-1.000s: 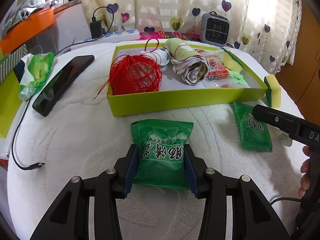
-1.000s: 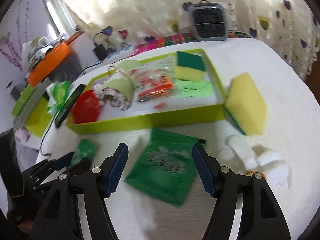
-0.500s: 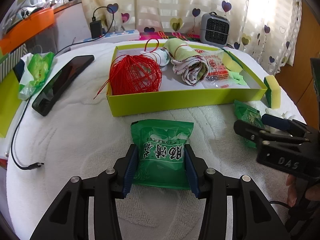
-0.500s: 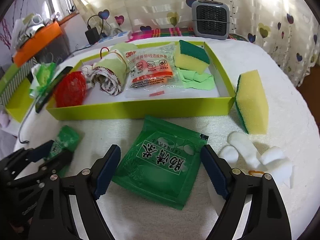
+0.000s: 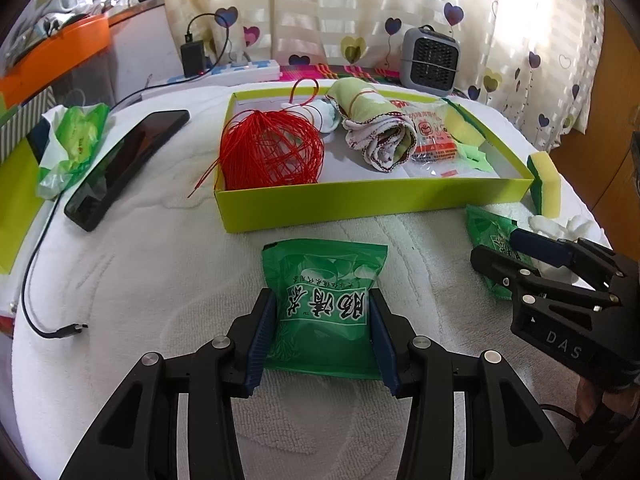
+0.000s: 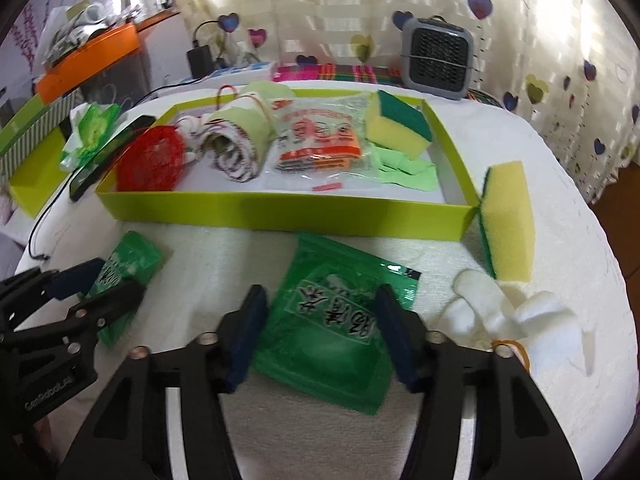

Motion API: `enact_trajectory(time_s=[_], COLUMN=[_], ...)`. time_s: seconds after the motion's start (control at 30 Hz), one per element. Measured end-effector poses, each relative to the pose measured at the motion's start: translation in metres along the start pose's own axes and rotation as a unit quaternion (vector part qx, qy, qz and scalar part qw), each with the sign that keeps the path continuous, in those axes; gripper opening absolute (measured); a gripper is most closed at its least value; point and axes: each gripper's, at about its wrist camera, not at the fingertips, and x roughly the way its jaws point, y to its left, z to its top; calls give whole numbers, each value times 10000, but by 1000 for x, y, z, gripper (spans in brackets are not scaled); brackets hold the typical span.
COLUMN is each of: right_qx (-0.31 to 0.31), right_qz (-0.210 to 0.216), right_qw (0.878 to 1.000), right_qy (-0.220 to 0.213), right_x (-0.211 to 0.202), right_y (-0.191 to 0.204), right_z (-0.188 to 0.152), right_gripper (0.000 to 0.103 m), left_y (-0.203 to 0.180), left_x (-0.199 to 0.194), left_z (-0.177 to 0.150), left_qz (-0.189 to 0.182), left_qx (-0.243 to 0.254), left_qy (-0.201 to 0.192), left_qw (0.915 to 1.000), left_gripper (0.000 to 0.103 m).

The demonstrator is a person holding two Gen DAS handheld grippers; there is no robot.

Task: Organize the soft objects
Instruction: 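Lift the large sachet with the left gripper while the right gripper grasps the small green sachet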

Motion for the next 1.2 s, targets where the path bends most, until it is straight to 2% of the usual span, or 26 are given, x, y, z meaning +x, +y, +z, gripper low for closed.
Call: enact_trajectory(time_s=[0.43, 0.73, 1.2], right_qx=[304, 458, 327], right_qz=[298, 515, 604], right_qw=[9991, 9976, 9970], right_qy=[7, -116, -363], right_x=[-4, -11, -25], right_y=[-11, -16, -13], right_z=[-2, -4, -8], right_gripper=[33, 25, 21], left_y=[0, 1, -3], left_x=[-1, -4, -17], left_z=[1, 2, 3], left_qz=[-29, -74, -36], left_qx=[-28, -84, -61], left_qy=[-11, -63, -286], left_qw=[10000, 9999, 9996], left_gripper=[43, 37, 34])
